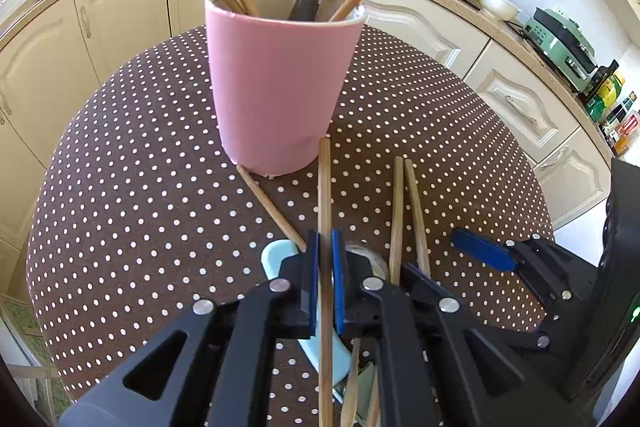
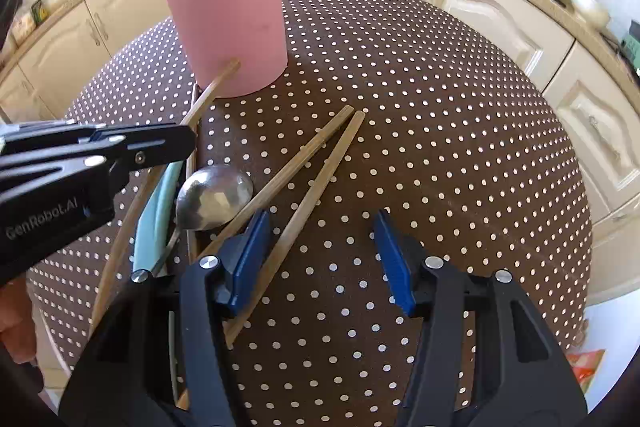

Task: Organize utensils
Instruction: 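Grasp a chopstick with the left gripper while the right grasps another, then lift both chopsticks over the pink cup and release them inside, then lower both open grippers back to the remaining utensils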

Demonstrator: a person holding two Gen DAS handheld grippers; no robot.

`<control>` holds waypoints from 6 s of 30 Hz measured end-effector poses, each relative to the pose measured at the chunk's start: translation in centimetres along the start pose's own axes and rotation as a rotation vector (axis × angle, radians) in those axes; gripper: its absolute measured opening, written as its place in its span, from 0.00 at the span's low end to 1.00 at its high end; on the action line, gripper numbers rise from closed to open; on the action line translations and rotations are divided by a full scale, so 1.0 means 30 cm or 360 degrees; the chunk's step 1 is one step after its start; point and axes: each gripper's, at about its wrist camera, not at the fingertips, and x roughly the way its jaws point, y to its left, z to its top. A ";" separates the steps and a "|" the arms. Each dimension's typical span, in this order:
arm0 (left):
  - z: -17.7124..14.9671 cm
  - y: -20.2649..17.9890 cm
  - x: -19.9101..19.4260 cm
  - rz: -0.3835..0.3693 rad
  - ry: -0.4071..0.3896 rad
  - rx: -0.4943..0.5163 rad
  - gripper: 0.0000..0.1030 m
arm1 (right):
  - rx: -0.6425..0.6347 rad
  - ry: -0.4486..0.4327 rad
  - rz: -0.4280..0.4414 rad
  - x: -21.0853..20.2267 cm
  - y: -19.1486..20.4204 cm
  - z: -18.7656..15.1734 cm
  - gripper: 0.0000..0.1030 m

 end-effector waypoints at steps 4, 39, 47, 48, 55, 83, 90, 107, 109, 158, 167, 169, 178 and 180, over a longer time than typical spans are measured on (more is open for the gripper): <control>0.000 -0.015 -0.005 -0.0005 0.0003 0.0021 0.06 | -0.0001 0.0054 0.0031 0.002 -0.014 0.027 0.27; 0.083 -0.226 -0.003 0.0063 -0.0138 0.0141 0.05 | 0.0059 0.0051 0.0293 -0.032 -0.131 0.077 0.06; 0.101 -0.201 -0.185 -0.0086 -0.0449 0.0097 0.05 | 0.0110 -0.0301 0.0406 -0.220 -0.138 0.110 0.06; 0.100 -0.193 -0.209 -0.0094 -0.0494 0.0091 0.05 | 0.0117 -0.0355 0.0422 -0.247 -0.140 0.117 0.06; 0.114 -0.139 -0.364 -0.0139 -0.0790 0.0045 0.05 | 0.0131 -0.0694 0.0451 -0.399 -0.155 0.168 0.06; 0.276 -0.107 -0.555 0.0028 -0.1924 -0.0071 0.05 | 0.0165 -0.1432 0.0526 -0.540 -0.132 0.504 0.06; 0.296 -0.108 -0.533 0.0129 -0.2039 -0.0094 0.05 | 0.0174 -0.1439 0.0510 -0.469 -0.131 0.528 0.06; 0.263 -0.059 -0.414 0.0169 -0.1854 -0.0115 0.05 | 0.0196 -0.1320 0.0515 -0.367 -0.115 0.459 0.06; 0.246 -0.044 -0.407 0.0171 -0.1817 -0.0136 0.05 | 0.0203 -0.1316 0.0504 -0.364 -0.117 0.451 0.06; 0.128 0.024 -0.397 0.0287 -0.1299 -0.0127 0.55 | 0.0246 -0.1115 0.0408 -0.307 -0.072 0.323 0.09; 0.078 0.017 -0.466 0.0314 -0.1311 -0.0129 0.63 | 0.0277 -0.1179 0.0388 -0.379 -0.090 0.286 0.45; 0.068 0.007 -0.478 0.0317 -0.1312 -0.0125 0.63 | 0.0273 -0.1185 0.0380 -0.396 -0.091 0.275 0.46; 0.025 -0.053 -0.503 0.0298 -0.1262 -0.0067 0.65 | 0.0289 -0.1186 0.0340 -0.455 -0.123 0.208 0.50; 0.020 -0.068 -0.497 0.0282 -0.1215 -0.0042 0.65 | 0.0297 -0.1177 0.0327 -0.459 -0.136 0.188 0.50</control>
